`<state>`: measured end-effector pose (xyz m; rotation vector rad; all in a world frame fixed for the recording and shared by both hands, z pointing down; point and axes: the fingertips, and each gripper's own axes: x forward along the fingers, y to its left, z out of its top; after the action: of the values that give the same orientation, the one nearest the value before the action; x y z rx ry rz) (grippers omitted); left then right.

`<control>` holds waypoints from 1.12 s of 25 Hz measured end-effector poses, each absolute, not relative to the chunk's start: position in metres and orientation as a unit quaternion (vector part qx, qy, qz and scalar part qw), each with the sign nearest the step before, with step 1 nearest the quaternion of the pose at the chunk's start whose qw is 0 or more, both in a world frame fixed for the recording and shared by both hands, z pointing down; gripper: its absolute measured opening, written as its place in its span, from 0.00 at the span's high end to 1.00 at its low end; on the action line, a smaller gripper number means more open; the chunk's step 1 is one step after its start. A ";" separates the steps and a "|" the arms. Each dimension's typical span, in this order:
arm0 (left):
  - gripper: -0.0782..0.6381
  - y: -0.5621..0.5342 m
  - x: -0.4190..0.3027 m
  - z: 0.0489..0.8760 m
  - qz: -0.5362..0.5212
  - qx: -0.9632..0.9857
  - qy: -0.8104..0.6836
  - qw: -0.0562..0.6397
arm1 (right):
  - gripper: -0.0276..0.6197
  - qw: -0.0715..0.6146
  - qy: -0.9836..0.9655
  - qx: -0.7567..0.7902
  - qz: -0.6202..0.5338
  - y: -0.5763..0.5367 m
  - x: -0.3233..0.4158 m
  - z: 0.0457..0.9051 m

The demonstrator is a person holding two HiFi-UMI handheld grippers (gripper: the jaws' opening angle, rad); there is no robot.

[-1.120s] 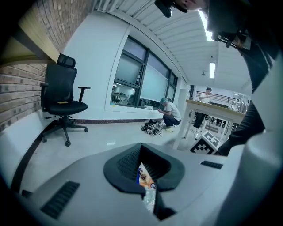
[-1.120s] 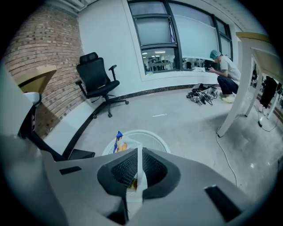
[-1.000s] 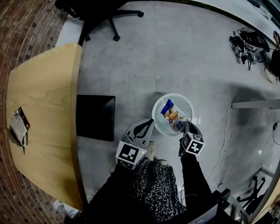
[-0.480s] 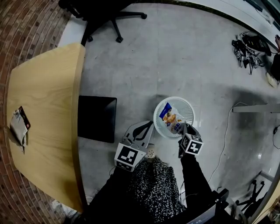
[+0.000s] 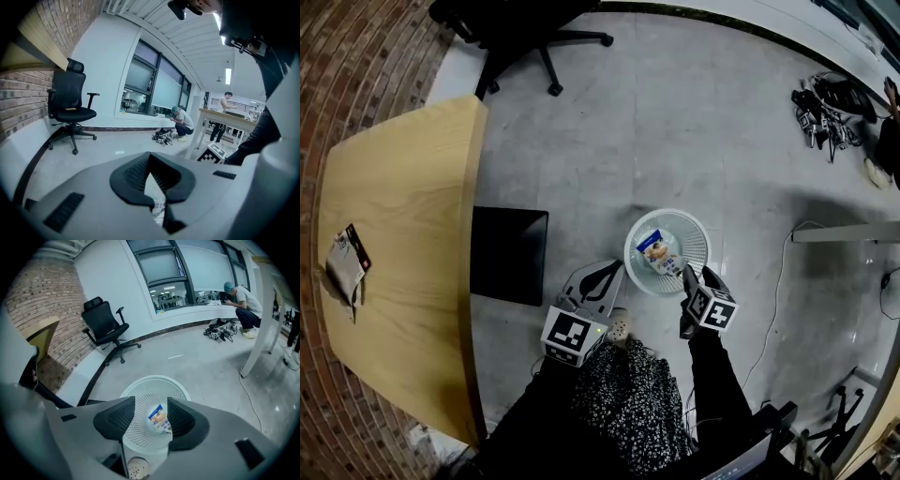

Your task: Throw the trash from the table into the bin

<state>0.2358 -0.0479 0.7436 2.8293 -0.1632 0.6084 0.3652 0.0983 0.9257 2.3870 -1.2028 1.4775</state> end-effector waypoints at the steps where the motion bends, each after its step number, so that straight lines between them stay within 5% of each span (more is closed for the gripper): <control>1: 0.88 -0.047 0.238 0.739 0.206 0.969 -0.056 0.120 | 0.65 0.039 -0.394 0.781 0.482 0.099 0.366 0.919; 10: 0.88 -0.040 0.246 0.670 0.184 0.976 -0.051 0.102 | 0.65 0.060 -0.435 0.799 0.410 0.084 0.383 0.814; 26: 0.88 -0.041 0.223 0.515 0.129 0.985 -0.092 0.075 | 0.66 -0.020 -0.490 0.827 0.274 0.075 0.393 0.576; 28: 0.88 -0.039 0.219 0.499 0.121 0.985 -0.095 0.072 | 0.72 -0.015 -0.490 0.832 0.260 0.078 0.391 0.558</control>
<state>0.2186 -0.0388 0.4989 2.9620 -0.2862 0.3651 0.3915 0.0784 0.5585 2.6389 -1.5545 0.8262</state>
